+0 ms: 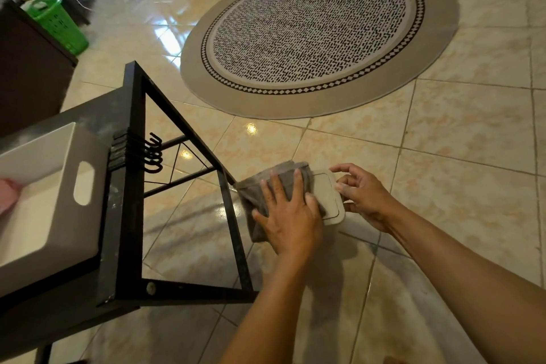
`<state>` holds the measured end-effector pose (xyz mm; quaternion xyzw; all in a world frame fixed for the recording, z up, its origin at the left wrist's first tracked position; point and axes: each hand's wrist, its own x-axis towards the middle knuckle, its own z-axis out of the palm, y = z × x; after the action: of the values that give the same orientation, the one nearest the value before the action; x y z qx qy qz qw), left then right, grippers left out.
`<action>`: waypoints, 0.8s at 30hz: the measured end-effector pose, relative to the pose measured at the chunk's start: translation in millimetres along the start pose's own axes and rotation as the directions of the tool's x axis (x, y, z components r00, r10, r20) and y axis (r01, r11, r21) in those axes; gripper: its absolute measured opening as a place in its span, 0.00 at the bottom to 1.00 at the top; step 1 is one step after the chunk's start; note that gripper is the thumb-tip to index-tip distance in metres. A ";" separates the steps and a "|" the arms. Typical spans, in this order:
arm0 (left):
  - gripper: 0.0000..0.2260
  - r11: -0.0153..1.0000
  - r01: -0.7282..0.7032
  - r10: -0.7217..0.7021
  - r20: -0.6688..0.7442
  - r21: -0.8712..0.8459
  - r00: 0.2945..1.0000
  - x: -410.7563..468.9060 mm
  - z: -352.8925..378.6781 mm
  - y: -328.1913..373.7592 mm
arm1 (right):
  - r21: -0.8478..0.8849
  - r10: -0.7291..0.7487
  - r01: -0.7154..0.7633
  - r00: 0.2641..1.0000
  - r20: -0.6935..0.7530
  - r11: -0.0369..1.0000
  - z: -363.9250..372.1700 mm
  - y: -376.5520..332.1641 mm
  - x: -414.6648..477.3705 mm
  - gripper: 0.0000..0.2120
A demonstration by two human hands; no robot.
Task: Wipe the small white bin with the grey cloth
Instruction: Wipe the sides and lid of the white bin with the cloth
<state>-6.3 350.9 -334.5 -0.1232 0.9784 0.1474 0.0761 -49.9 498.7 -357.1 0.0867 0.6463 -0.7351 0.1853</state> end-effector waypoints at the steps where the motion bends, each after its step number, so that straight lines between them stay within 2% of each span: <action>1: 0.26 0.999 -0.034 0.033 0.015 0.005 0.999 -11.2 2.4 4.2 | 0.012 -0.001 0.001 1.000 0.008 1.000 0.0 -0.2 0.2 0.14; 4: 0.26 0.989 -0.143 0.141 0.056 0.032 0.988 -27.2 13.0 27.7 | 0.039 0.007 -0.008 1.000 0.025 0.999 0.3 -0.1 -0.3 0.14; 6: 0.26 0.986 -0.159 0.156 0.059 0.048 0.986 -13.6 13.4 34.7 | 0.030 0.003 -0.003 1.000 0.021 1.000 -0.1 1.1 -0.6 0.15; 12: 0.26 1.000 0.007 -0.007 -0.005 0.017 1.000 2.4 -0.8 -6.4 | 0.025 -0.005 0.005 1.000 0.011 1.000 1.5 -0.5 1.2 0.14; 18: 0.26 0.987 -0.155 0.152 0.068 0.050 0.986 -15.7 13.0 32.6 | 0.018 -0.005 0.005 0.999 0.033 1.000 1.3 -0.1 0.5 0.15; 20: 0.26 0.990 -0.128 0.124 0.066 0.055 0.990 3.0 6.5 28.8 | 0.012 -0.012 0.012 1.000 0.025 1.000 0.5 -0.1 0.0 0.14; 24: 0.25 0.999 0.039 -0.039 -0.001 0.010 0.999 13.8 -7.3 -7.8 | 0.005 -0.002 0.002 1.000 0.007 1.000 1.5 0.1 3.4 0.14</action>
<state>-18.2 338.4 -332.2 -0.1419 0.9766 0.1409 0.0791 -52.8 496.6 -358.3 0.0837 0.6440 -0.7372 0.1866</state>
